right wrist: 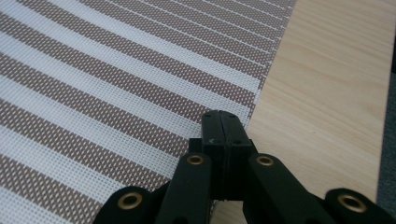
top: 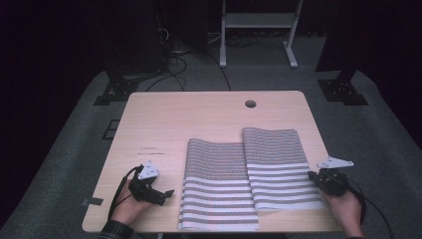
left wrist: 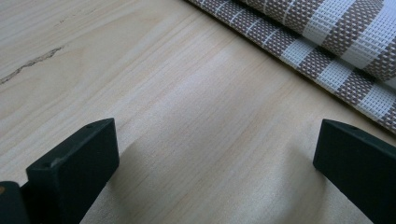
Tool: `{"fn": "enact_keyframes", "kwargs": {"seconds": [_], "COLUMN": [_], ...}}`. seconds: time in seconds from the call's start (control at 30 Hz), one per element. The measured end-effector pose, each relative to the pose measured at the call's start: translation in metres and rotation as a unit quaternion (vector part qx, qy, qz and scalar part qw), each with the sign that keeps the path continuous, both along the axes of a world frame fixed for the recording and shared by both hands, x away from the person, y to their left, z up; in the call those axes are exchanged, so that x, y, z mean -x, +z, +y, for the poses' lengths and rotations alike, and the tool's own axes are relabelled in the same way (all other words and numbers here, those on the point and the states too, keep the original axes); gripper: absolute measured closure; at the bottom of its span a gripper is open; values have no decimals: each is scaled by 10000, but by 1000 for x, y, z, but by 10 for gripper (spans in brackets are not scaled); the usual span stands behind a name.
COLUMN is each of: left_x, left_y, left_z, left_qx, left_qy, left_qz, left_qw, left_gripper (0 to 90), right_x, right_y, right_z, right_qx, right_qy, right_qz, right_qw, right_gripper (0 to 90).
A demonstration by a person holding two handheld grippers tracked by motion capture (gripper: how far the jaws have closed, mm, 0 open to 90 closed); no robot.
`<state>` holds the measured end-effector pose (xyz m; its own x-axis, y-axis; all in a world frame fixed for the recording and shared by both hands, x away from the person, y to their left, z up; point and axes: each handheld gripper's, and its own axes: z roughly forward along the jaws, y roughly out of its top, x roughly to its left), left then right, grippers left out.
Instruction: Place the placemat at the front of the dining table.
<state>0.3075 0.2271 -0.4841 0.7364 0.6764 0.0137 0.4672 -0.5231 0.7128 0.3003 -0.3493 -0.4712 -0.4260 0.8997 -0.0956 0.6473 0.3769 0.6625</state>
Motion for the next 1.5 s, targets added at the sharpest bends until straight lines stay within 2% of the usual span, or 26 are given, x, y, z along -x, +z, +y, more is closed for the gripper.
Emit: {"fn": "enact_keyframes", "kwargs": {"seconds": [0.13,0.33,0.37,0.47,0.87,0.97,1.07,1.3,1.5], "left_x": [0,0,0,0,0,0,0,0,0], "left_y": [0,0,0,0,0,0,0,0,0], "left_z": [0,0,0,0,0,0,0,0,0], "left_qx": [1,-1,0,0,0,0,1,1,2], "left_qy": [-1,-7,-7,-5,-6,-6,-3,-2,-1], "left_qz": [-1,-1,-1,0,-1,-2,-2,-1,-1], "left_qw": [10000,10000,10000,10000,10000,10000,10000,10000,10000], "left_gripper": [0,0,0,0,0,0,0,0,0], "right_x": [-7,-2,1,7,38,46,55,64,64], "right_y": [0,4,7,11,16,12,8,3,1], "right_z": [-9,-10,-10,-10,-4,-6,-7,-12,-11], "right_qx": [-59,-202,-304,-451,-352,-408,-399,-469,-475], "right_qy": [-121,-180,-200,-251,-330,-369,-441,-506,-507], "right_qz": [-6,-64,-100,-117,-68,39,169,304,339], "right_qw": [9999,9996,9993,9986,9988,9985,9981,9972,9970], "right_gripper": [866,791,749,706,630,608,542,526,567]}}
